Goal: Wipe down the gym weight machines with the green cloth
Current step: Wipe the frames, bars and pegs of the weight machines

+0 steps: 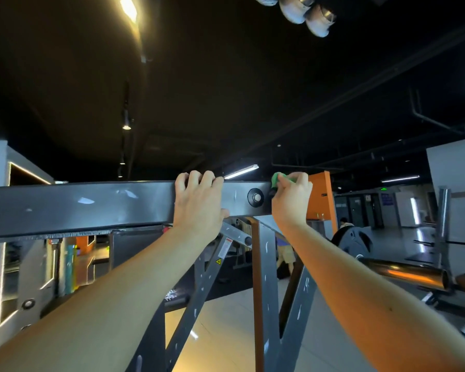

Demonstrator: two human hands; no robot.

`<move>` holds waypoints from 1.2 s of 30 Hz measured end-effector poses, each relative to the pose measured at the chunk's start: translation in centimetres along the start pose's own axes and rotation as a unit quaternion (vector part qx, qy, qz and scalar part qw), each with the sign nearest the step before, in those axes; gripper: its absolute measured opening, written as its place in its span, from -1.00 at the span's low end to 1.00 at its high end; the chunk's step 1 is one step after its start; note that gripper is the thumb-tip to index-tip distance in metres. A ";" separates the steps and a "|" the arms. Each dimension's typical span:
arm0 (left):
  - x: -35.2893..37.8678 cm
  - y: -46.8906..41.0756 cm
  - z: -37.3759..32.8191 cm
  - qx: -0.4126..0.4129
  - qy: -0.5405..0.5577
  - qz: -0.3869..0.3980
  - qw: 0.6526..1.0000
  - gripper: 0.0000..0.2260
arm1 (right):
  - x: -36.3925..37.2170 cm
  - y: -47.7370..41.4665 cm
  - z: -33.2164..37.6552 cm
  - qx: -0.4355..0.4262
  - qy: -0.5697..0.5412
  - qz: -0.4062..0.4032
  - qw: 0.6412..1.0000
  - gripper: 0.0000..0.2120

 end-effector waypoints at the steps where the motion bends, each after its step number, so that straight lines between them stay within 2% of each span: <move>1: -0.1 0.0 -0.1 0.000 0.002 0.002 1.000 -0.40 | 0.3 1.5 -0.2 -0.003 0.006 -0.010 1.000 -0.74; 5: -0.2 0.0 -0.3 -0.006 -0.005 0.001 1.000 -0.39 | 0.7 8.2 -1.0 -0.055 -0.044 0.031 0.997 -0.79; 7: -0.2 0.0 -0.2 -0.008 -0.005 0.004 1.000 -0.39 | 0.2 6.1 -1.2 -0.067 -0.033 0.048 0.996 -0.81; 10: -0.3 0.2 -0.2 -0.008 -0.003 -0.002 1.000 -0.40 | -0.5 0.5 -0.4 -0.035 -0.005 0.050 0.998 -0.82; 13: -0.3 0.2 -0.1 -0.008 -0.008 -0.003 1.000 -0.40 | 0.0 -1.3 0.3 -0.005 -0.008 0.027 1.000 -0.72; 16: -0.3 0.3 -0.4 -0.012 -0.004 -0.002 1.000 -0.39 | 0.9 4.1 -1.1 -0.027 -0.001 0.009 1.000 -0.66; 18: -0.7 0.5 -0.6 -0.011 -0.005 0.004 1.000 -0.39 | 0.3 7.9 -1.9 -0.036 -0.041 0.057 0.997 -0.70; 20: -1.5 0.6 -0.3 -0.001 -0.014 0.020 1.000 -0.38 | -1.3 8.3 -2.1 -0.045 -0.034 0.093 0.994 -0.78; 22: -2.2 0.6 0.3 0.009 -0.018 0.034 0.999 -0.35 | -3.2 6.1 -0.6 -0.041 -0.037 0.111 0.992 -0.79; 24: -2.9 1.0 1.3 0.011 -0.010 0.037 0.999 -0.27 | -4.4 3.3 1.7 -0.035 -0.049 0.091 0.994 -0.76; 27: -3.8 2.0 3.7 -0.005 -0.005 0.008 1.000 -0.18 | -2.9 1.5 5.1 -0.040 -0.058 0.088 0.994 -0.75; 29: -4.0 2.7 5.8 -0.024 -0.009 -0.004 1.000 -0.20 | -0.3 3.2 7.0 -0.024 -0.051 0.088 0.995 -0.76; 31: -3.7 3.3 7.4 -0.041 0.005 -0.001 0.999 -0.27 | 2.1 7.0 8.8 0.004 -0.078 0.047 0.996 -0.79; 33: -3.4 3.8 8.2 -0.046 0.017 -0.001 0.999 -0.30 | 3.5 11.6 11.0 -0.033 -0.091 0.025 0.995 -0.75; 36: -3.3 3.9 8.0 -0.032 -0.007 -0.005 0.999 -0.31 | 3.2 12.0 10.3 -0.135 -0.064 0.075 0.986 -0.67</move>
Point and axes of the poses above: each hand's wrist, its own y-axis away from the middle knuckle, its own x-axis out of the palm, z = x × y, the point moved 2 cm from there along -y, towards the middle knuckle, and after that the axes turned 9 degrees about z, right-handed, at the moved point
